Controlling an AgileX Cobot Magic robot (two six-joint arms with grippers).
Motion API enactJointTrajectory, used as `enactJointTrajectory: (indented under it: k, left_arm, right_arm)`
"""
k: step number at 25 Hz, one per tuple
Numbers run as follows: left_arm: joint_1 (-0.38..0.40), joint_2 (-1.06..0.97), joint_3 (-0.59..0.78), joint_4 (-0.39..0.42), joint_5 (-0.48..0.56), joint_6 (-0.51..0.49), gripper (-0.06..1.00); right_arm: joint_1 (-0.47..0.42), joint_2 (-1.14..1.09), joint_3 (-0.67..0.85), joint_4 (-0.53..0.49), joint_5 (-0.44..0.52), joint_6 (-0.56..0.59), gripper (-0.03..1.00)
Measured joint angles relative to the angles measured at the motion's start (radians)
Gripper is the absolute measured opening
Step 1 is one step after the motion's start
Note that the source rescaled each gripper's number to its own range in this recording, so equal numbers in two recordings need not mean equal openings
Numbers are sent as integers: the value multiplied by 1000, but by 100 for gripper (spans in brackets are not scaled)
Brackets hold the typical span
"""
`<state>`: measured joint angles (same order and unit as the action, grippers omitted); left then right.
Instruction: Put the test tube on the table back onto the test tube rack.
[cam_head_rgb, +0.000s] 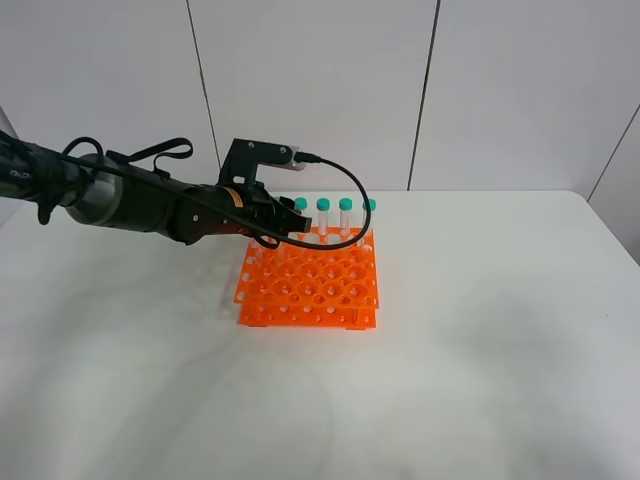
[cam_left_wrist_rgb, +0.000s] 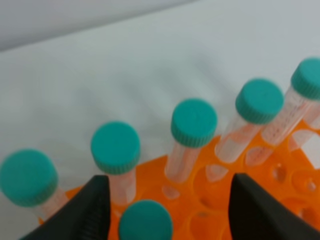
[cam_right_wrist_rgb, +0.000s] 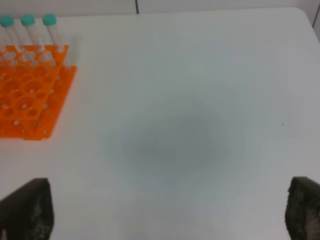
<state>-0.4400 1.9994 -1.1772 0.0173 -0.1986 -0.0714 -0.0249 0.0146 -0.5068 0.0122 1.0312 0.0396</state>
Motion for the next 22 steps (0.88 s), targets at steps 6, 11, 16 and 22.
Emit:
enactJointTrajectory:
  k: [6, 11, 16, 22]
  left_arm:
    - [0, -42, 0, 0, 34, 0, 46]
    - [0, -87, 0, 0, 52, 0, 46]
    - [0, -133, 0, 0, 66, 0, 46]
    - [61, -156, 0, 0, 117, 0, 46]
  right_arm:
    - [0, 0, 0, 1, 0, 0, 100]
    - [0, 0, 0, 2, 0, 0, 100]
    - [0, 0, 0, 2, 0, 0, 100]
    - [0, 0, 0, 4, 0, 0, 100]
